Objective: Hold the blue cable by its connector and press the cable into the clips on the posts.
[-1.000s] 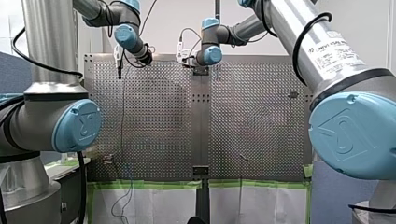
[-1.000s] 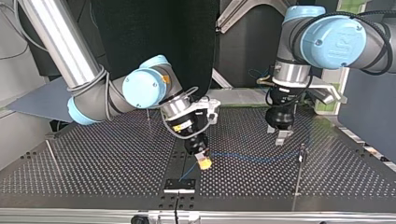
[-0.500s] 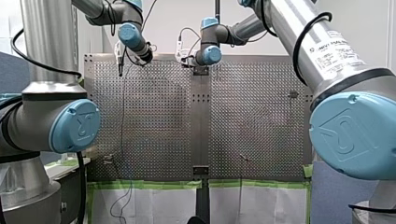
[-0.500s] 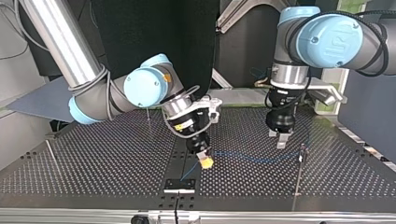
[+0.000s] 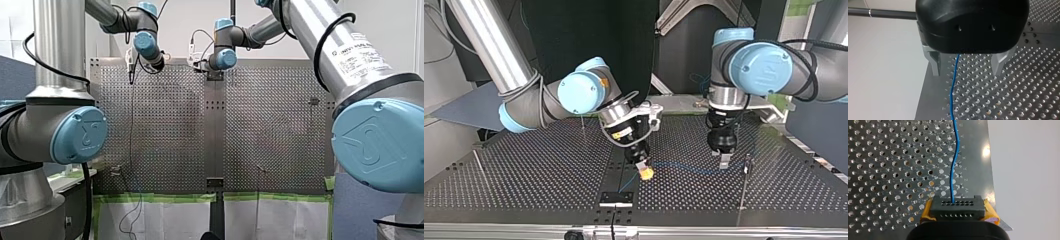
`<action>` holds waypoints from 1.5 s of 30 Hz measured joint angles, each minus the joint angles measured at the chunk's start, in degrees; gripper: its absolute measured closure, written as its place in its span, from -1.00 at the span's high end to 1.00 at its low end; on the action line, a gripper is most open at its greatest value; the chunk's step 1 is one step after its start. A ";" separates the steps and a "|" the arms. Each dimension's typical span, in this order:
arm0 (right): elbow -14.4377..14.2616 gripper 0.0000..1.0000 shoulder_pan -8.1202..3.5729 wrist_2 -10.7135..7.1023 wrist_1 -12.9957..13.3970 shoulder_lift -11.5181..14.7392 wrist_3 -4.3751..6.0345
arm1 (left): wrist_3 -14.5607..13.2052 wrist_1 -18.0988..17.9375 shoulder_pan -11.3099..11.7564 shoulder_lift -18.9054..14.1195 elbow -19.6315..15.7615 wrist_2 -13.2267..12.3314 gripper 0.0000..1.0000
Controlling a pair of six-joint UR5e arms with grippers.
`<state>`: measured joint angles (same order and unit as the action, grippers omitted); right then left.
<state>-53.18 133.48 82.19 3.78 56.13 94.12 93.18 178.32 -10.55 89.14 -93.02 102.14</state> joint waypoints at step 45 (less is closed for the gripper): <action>0.01 -1.00 0.23 0.01 -0.21 -0.07 -0.05 | -1.77 0.60 -1.21 6.88 6.51 4.41 1.00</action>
<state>-53.17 133.71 82.20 3.57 56.05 94.07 91.41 178.92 -11.76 96.01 -86.51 106.55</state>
